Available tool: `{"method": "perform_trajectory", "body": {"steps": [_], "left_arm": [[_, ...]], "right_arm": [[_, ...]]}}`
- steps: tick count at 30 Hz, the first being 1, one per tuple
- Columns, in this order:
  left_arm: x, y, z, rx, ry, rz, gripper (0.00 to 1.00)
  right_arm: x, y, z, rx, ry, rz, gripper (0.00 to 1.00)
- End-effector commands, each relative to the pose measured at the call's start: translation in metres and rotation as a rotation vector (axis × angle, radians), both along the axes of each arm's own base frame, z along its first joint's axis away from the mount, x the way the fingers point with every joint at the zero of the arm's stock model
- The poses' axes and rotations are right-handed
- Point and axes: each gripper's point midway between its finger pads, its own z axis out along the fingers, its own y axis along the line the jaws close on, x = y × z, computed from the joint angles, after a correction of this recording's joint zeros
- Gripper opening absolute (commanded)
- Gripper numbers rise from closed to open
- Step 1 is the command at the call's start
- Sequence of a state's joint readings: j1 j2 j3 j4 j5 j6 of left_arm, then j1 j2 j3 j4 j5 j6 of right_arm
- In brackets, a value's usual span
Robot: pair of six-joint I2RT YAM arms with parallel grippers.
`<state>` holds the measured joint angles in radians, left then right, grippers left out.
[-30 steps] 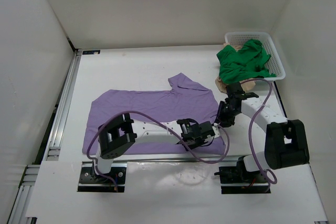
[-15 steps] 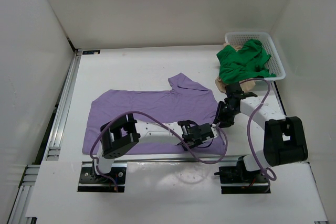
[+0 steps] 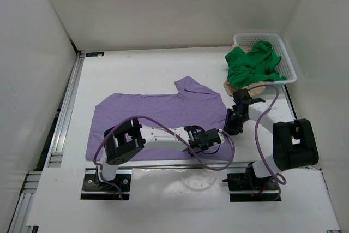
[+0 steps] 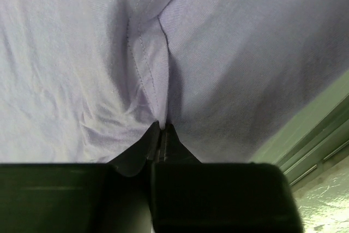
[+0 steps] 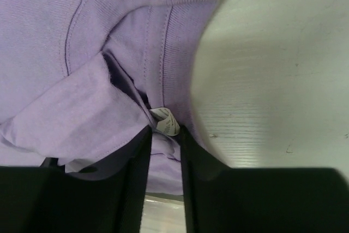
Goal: Fold and stack the t-shirts
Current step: Fold the flattened tshirt in 1/3 of the way
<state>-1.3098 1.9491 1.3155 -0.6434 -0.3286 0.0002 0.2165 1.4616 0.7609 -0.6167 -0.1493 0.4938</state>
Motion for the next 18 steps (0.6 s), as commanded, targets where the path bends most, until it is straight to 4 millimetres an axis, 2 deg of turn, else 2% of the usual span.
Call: {"method": "perform_trajectory", "body": {"steps": [1,5,9,13,17,18], "left_arm": [[0.006,-0.003,0.024,-0.059,-0.033,0.011,0.1],[0.005,0.001,0.028,-0.06,-0.034,0.011,0.1],[-0.001,0.007,0.046,-0.079,-0.018,0.003,0.1],[-0.018,0.029,0.038,-0.018,0.061,-0.018,0.1],[-0.024,0.031,0.027,0.011,0.098,-0.026,0.12],[-0.025,0.032,0.019,0.03,0.113,-0.028,0.12]], "right_arm": [[0.001,0.004,-0.001,0.01,-0.012,0.013,0.3],[0.003,-0.001,0.003,-0.032,-0.043,0.016,0.3],[0.006,0.002,0.015,-0.049,-0.102,0.038,0.33],[0.007,0.004,0.02,-0.06,-0.125,0.052,0.33],[0.008,0.008,0.021,-0.051,-0.123,0.064,0.33],[0.007,0.008,0.019,-0.052,-0.11,0.055,0.33]]}}
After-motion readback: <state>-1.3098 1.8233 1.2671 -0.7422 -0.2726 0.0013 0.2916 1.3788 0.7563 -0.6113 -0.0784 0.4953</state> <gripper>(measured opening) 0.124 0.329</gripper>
